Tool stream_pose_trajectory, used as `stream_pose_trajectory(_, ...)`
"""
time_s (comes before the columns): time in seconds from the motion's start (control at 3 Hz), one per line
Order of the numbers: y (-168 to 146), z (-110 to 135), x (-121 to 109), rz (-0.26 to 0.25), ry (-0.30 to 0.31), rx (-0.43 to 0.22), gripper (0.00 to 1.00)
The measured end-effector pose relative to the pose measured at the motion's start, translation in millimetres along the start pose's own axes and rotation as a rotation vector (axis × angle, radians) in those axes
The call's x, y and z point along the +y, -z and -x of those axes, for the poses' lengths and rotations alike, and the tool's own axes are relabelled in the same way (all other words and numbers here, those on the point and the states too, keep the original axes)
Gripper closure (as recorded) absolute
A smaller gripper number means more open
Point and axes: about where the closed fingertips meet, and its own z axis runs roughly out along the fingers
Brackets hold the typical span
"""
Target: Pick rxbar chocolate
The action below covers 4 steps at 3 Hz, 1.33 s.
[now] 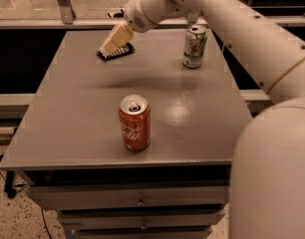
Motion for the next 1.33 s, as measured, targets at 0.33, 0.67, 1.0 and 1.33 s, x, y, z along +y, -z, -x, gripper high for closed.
stream_pose_trajectory(0.33,-52.2,5.7,-9.0,0.013,-0.035,0.007,0.00)
stream_pose_trajectory(0.67,-86.3,-11.5,-10.1,0.039,-0.063,0.035,0.00)
stream_pose_trajectory(1.0,-102.0,-33.1,-9.5,0.055,-0.085,0.068,0.00)
stream_pose_trajectory(1.33,-100.4,-58.4,-14.7,0.043,-0.103,0.109,0.00)
